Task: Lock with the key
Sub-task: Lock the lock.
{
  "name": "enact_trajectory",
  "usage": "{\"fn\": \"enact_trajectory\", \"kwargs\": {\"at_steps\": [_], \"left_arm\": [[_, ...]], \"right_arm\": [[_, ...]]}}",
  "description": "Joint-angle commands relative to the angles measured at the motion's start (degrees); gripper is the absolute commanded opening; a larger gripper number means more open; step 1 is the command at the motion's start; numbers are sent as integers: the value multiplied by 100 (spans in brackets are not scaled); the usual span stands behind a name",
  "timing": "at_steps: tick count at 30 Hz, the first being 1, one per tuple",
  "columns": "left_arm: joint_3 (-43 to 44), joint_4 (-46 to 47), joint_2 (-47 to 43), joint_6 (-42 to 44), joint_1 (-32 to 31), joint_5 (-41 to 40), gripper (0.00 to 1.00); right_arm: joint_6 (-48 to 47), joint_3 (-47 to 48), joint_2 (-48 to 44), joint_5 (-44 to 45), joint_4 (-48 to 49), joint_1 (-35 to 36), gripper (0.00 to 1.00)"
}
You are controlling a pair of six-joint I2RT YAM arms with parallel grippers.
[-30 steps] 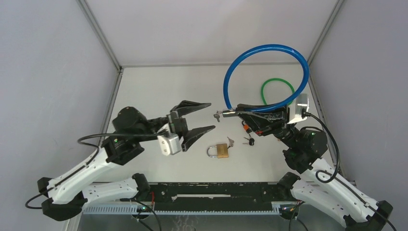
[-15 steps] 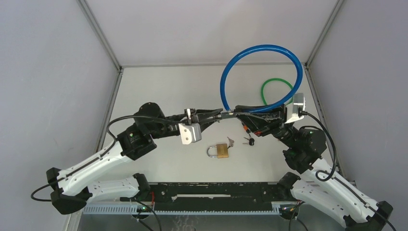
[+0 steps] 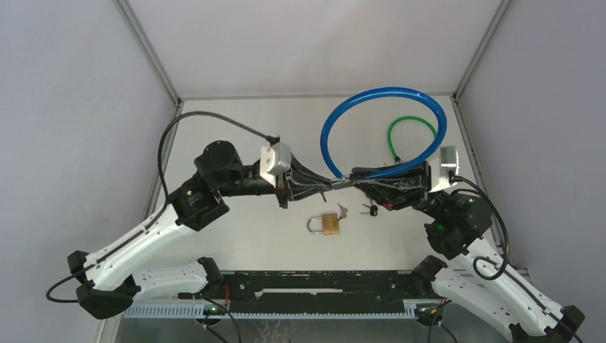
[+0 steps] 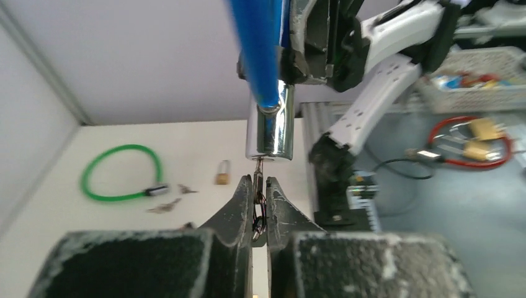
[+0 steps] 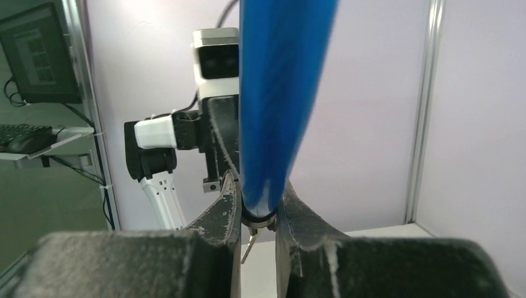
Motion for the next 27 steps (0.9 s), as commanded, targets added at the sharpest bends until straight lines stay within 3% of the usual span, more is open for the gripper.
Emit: {"fn": "enact_trajectory", "kwargs": {"at_steps": [1, 3, 12, 17, 18, 20, 22, 24, 27], "left_arm": [[531, 549, 301, -2565, 275, 1572, 0], [628, 718, 463, -2863, 309, 1868, 0], [690, 1121, 526, -3198, 309, 1767, 0], [709, 1111, 490, -2950, 309, 1800, 0], [679, 1115, 446, -2808, 309, 1783, 4], [598, 1084, 341, -2535, 317, 1644, 29], [562, 956, 259, -2230, 339, 1598, 47], [557, 792, 188, -1988, 395, 1493, 59], [593, 782, 137, -1846, 600, 1435, 70]], "right_arm": [[-26, 299, 58, -345, 428, -127, 0], [10, 303, 86, -476, 444, -148, 0], [72, 303, -48, -245, 180, -146, 0], [71, 263, -83, 28, 74, -158, 0], [79, 241, -90, 71, 108, -159, 0], [75, 241, -102, 102, 130, -159, 0], [35, 241, -136, 131, 109, -158, 0], [1, 241, -156, 148, 60, -163, 0], [-6, 241, -166, 120, 26, -167, 0]]}}
